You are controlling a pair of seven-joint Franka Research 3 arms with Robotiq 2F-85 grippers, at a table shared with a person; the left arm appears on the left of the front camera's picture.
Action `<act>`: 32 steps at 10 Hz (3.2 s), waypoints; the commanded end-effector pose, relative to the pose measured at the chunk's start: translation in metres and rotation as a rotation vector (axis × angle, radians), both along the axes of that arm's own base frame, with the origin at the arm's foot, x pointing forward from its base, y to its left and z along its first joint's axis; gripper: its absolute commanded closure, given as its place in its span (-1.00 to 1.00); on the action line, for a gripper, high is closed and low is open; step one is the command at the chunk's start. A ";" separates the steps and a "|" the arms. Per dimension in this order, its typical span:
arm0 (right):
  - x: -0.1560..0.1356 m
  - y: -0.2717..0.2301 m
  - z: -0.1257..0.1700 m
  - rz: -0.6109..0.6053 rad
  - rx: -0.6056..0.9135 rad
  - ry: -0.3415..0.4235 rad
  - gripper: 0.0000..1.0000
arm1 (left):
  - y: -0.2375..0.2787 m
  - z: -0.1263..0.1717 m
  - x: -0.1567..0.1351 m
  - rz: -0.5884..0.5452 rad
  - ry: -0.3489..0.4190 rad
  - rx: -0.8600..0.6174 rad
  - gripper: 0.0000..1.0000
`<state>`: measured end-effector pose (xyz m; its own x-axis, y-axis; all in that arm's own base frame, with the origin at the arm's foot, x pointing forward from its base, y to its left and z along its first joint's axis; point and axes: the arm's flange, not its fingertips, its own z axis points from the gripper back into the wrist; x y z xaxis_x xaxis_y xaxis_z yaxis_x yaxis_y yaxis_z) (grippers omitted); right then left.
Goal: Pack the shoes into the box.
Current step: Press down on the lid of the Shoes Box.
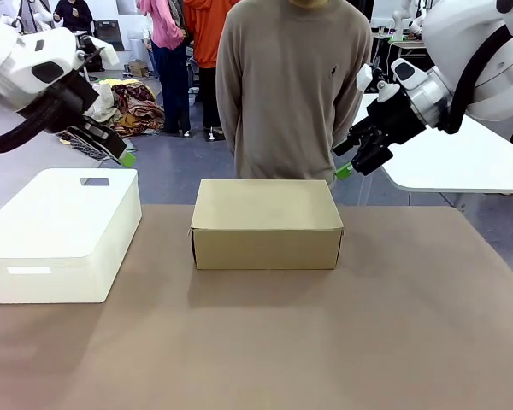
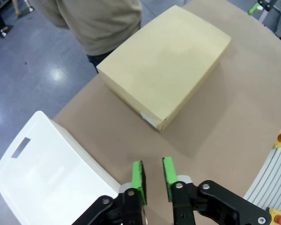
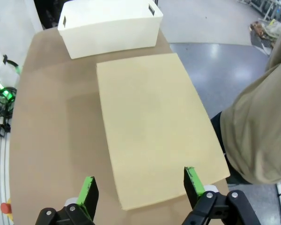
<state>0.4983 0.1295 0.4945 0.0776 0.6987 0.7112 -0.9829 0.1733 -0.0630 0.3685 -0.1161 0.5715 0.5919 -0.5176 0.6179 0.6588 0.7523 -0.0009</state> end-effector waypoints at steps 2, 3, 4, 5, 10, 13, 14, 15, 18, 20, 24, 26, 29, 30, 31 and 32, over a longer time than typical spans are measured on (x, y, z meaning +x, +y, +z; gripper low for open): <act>-0.017 0.004 0.012 -0.080 -0.085 0.059 -0.94 | -0.016 -0.001 0.011 0.029 -0.003 -0.039 1.00; -0.020 0.001 0.012 -0.104 -0.119 0.030 -0.94 | -0.004 -0.001 0.003 0.012 -0.003 -0.003 1.00; -0.006 -0.001 0.007 -0.038 -0.042 0.036 -0.94 | -0.004 -0.001 0.003 0.012 -0.003 -0.003 1.00; -0.006 -0.001 0.007 -0.038 -0.042 0.036 -0.94 | -0.004 -0.001 0.003 0.012 -0.003 -0.003 1.00; -0.009 -0.002 0.005 -0.053 -0.064 0.048 -0.94 | -0.008 -0.001 0.005 0.018 -0.005 -0.006 1.00; -0.027 0.003 0.041 -0.283 -0.130 0.076 -0.94 | -0.028 -0.006 0.018 0.113 0.064 -0.070 1.00; -0.034 0.003 0.050 -0.321 -0.155 0.084 -0.94 | -0.036 -0.004 0.021 0.104 0.074 -0.057 1.00; -0.044 0.003 0.060 -0.355 -0.181 0.086 -0.94 | -0.044 -0.001 0.026 0.098 0.090 -0.045 1.00; -0.072 -0.001 0.079 -0.398 -0.254 0.055 -0.94 | -0.075 0.010 0.044 0.060 0.103 -0.015 1.00; -0.089 -0.005 0.093 -0.418 -0.261 0.020 -0.94 | -0.089 0.005 0.054 0.046 0.123 -0.008 1.00; -0.108 -0.014 0.113 -0.456 -0.200 -0.030 -0.94 | -0.107 -0.022 0.068 0.056 0.121 -0.031 1.00; -0.114 -0.016 0.114 -0.466 -0.154 -0.051 -0.94 | -0.117 -0.028 0.074 0.053 0.103 -0.058 1.00; -0.110 -0.019 0.124 -0.438 -0.178 -0.046 -0.94 | -0.126 -0.033 0.080 0.054 0.123 -0.062 1.00; -0.110 -0.019 0.124 -0.438 -0.178 -0.046 -0.94 | -0.130 -0.035 0.084 0.051 0.135 -0.064 1.00; -0.110 -0.019 0.124 -0.438 -0.178 -0.046 -0.94 | -0.138 -0.037 0.090 0.046 0.136 -0.057 1.00; -0.110 -0.019 0.124 -0.438 -0.178 -0.046 -0.94 | -0.148 -0.039 0.099 0.021 0.155 -0.021 1.00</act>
